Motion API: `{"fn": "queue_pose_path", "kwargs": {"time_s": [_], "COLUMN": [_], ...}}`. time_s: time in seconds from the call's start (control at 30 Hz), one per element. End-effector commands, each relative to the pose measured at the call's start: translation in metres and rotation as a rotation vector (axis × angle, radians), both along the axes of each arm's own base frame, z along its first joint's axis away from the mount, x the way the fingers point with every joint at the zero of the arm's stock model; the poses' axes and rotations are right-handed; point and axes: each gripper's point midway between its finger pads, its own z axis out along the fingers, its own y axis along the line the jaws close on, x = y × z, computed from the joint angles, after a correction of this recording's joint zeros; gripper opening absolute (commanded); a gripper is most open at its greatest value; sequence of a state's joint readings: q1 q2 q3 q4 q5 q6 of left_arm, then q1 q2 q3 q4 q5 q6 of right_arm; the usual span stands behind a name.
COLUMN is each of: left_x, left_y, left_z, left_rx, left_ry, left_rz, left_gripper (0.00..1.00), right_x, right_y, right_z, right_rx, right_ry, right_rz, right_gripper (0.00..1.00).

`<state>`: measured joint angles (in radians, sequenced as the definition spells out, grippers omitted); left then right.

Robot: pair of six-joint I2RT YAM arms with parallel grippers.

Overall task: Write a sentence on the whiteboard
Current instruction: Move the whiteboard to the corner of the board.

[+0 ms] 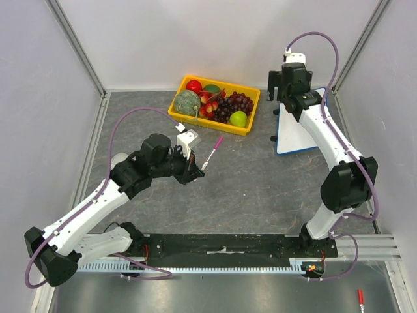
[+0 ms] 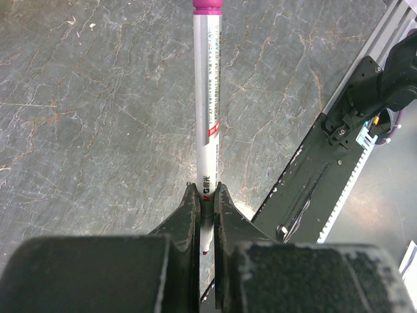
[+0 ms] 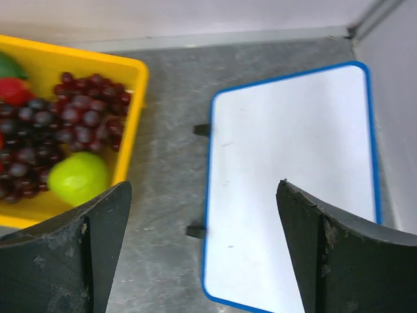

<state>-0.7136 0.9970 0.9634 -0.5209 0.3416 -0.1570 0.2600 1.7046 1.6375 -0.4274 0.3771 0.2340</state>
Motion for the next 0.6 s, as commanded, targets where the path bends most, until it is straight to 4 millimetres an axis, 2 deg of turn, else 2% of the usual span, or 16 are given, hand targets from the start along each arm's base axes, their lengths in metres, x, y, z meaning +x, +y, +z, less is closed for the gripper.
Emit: {"fn": "queue_pose_path", "kwargs": {"time_s": [0.0,0.1,0.2,0.27,0.47,0.57], "left_x": [0.004,0.004,0.004,0.004,0.004,0.004], "left_y": [-0.005,-0.004,-0.005,-0.005,-0.007,-0.006], "left_z": [0.010,0.009,0.009,0.008,0.007,0.006], "left_rx": [-0.030,-0.029,-0.028,-0.026,-0.027,-0.024], "left_ry": [-0.047,-0.046,-0.044,-0.042,-0.035,-0.033], "left_rz": [-0.020,-0.018,-0.019,-0.019,-0.027,-0.026], "left_gripper": [0.02,0.02,0.02,0.02,0.02,0.02], "right_x": [-0.004,-0.005,-0.004,-0.002,0.002,0.000], "right_y": [-0.039,-0.057,-0.070,-0.078,-0.082,-0.087], "right_z": [-0.004,-0.003,-0.011,-0.022,-0.071,-0.080], "right_rx": [-0.111,-0.172,-0.240,-0.283,-0.320,-0.338], "right_ry": [0.047,0.032,0.020,0.052,0.171,0.182], "right_rz": [-0.073,-0.130,-0.174,-0.206,-0.236,-0.265], "right_gripper": [0.98,0.98,0.98,0.98,0.98,0.98]}}
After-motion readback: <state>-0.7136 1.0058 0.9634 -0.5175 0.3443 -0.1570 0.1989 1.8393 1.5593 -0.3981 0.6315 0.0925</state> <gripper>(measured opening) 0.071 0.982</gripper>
